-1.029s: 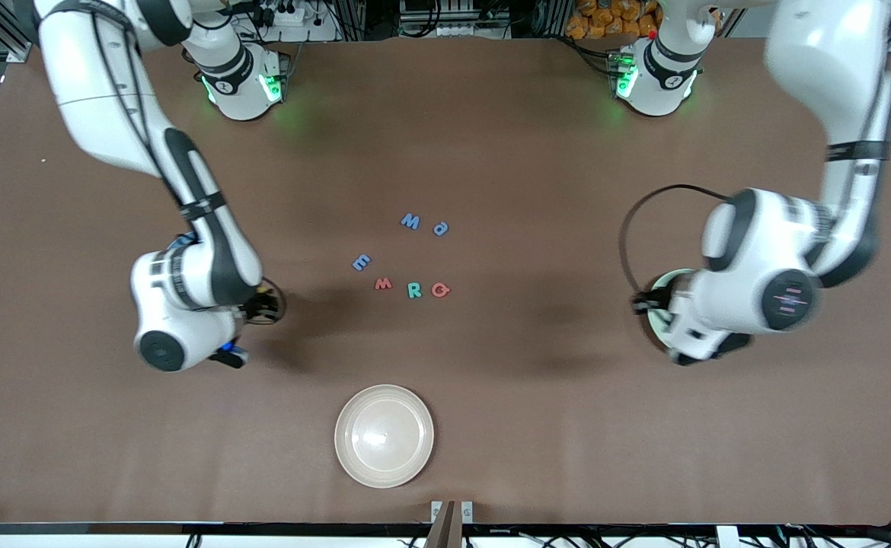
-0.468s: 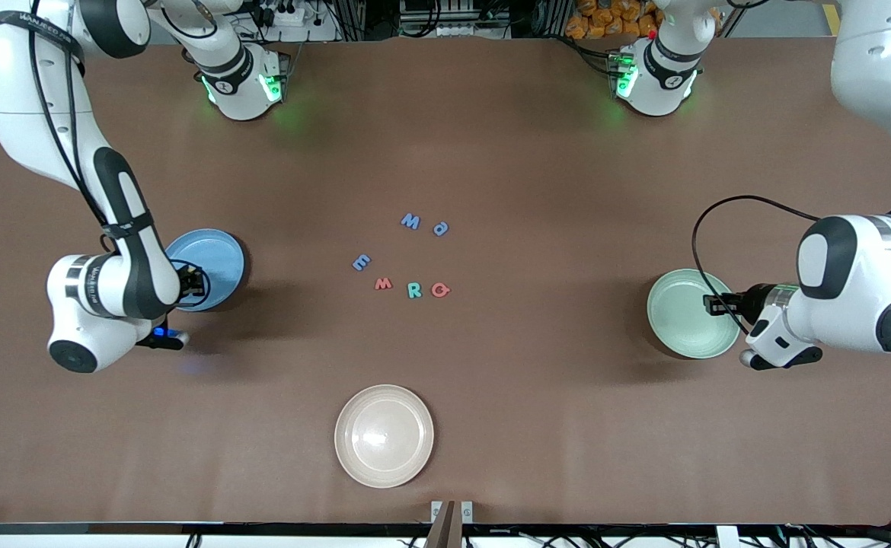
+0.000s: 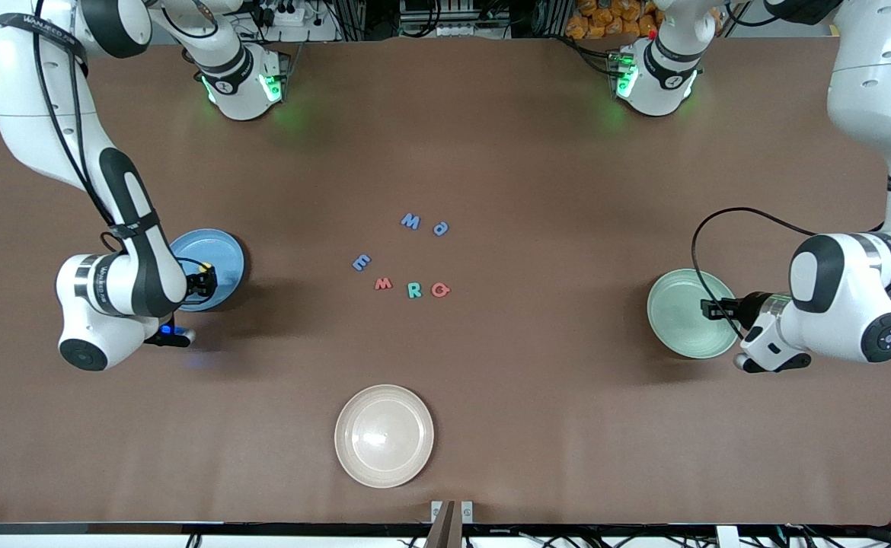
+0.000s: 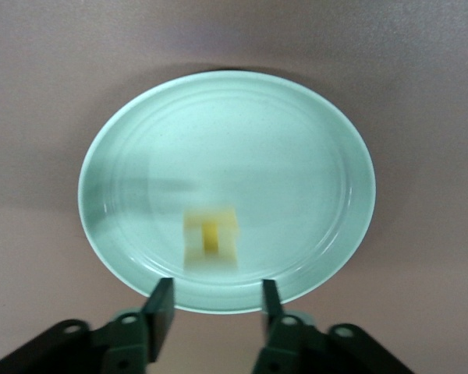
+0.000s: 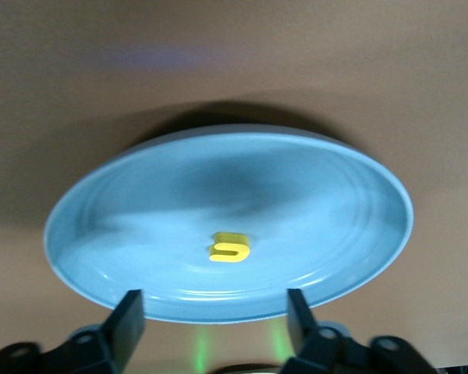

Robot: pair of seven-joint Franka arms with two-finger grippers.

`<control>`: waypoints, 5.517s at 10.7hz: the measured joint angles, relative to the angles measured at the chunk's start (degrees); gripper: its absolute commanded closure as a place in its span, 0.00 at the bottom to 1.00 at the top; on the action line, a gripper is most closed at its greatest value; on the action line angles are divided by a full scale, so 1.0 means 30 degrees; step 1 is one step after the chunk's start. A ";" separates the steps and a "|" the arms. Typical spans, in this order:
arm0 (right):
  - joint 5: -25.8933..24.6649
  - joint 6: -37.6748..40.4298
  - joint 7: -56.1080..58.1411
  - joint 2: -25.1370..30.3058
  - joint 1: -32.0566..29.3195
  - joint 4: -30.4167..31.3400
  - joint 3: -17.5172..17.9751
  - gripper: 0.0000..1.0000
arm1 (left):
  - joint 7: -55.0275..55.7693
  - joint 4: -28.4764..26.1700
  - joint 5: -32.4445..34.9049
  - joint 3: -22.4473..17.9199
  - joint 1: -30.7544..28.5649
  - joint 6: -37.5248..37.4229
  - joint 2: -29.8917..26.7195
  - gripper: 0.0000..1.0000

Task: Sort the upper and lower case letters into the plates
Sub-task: 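Drop the H on the green plate while the right gripper drops the u, then move the left gripper back over the letters, right gripper holding still, then lower the left gripper to the pink Q while the right gripper reaches the E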

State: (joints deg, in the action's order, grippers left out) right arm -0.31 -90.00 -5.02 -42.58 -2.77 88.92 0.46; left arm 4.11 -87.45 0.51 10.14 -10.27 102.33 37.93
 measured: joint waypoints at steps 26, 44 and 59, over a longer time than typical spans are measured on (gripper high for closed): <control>0.3659 -0.0836 -0.5797 0.0471 0.3174 -0.0763 0.0655 0.00 | 1.9977 -0.0029 0.3069 0.8654 0.6351 0.4429 -0.0441 0.00; 0.4288 -0.1186 -0.7615 0.0476 0.3591 -0.0755 0.0720 0.00 | 2.6250 0.3275 0.3302 0.2516 1.3535 1.0687 0.4862 0.00; 0.4304 -0.1254 -0.7628 0.0476 0.3595 -0.0755 0.0723 0.00 | 2.6043 0.3545 0.3303 0.1576 1.4770 1.1161 0.5717 0.00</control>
State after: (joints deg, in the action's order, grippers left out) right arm 12.60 -93.76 -27.91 -41.15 8.01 86.65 2.63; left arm 82.24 -76.82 10.42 14.87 34.05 135.81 55.08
